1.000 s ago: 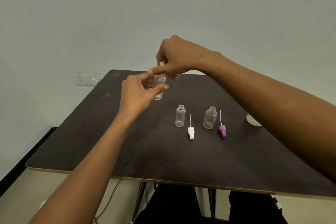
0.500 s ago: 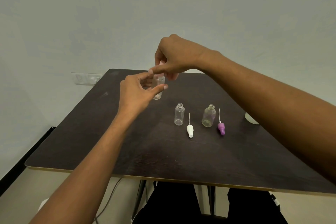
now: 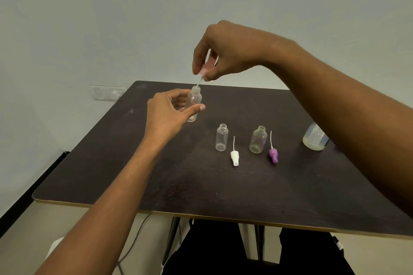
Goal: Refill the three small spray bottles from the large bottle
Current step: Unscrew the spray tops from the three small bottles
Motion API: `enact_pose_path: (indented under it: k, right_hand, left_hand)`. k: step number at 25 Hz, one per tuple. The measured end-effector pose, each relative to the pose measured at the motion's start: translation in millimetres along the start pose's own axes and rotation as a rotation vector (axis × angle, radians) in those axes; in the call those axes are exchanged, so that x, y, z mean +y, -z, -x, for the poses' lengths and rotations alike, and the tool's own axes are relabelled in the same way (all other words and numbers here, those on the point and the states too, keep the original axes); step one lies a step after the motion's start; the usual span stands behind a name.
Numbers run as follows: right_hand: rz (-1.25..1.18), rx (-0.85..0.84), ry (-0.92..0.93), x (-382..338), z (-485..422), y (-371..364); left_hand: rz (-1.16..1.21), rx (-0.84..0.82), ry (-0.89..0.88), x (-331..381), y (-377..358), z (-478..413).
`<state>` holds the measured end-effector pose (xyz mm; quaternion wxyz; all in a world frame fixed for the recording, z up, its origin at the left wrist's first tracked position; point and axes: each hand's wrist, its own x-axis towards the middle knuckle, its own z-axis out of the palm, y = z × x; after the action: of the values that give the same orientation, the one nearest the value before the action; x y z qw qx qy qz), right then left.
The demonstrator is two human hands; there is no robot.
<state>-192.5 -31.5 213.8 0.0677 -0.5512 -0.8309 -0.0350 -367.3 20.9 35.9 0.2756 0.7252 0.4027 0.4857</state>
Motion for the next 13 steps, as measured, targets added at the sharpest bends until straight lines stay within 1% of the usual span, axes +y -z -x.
enact_pose_path:
  k: [6,13]
  right_hand:
    - [0.015,0.084,-0.059,16,25,26]
    - [-0.126,0.131,-0.239,11,42,1]
  left_hand:
    - [0.006,-0.021,0.026,-11,5,7]
    - [0.01,-0.02,0.034,-17,7,10]
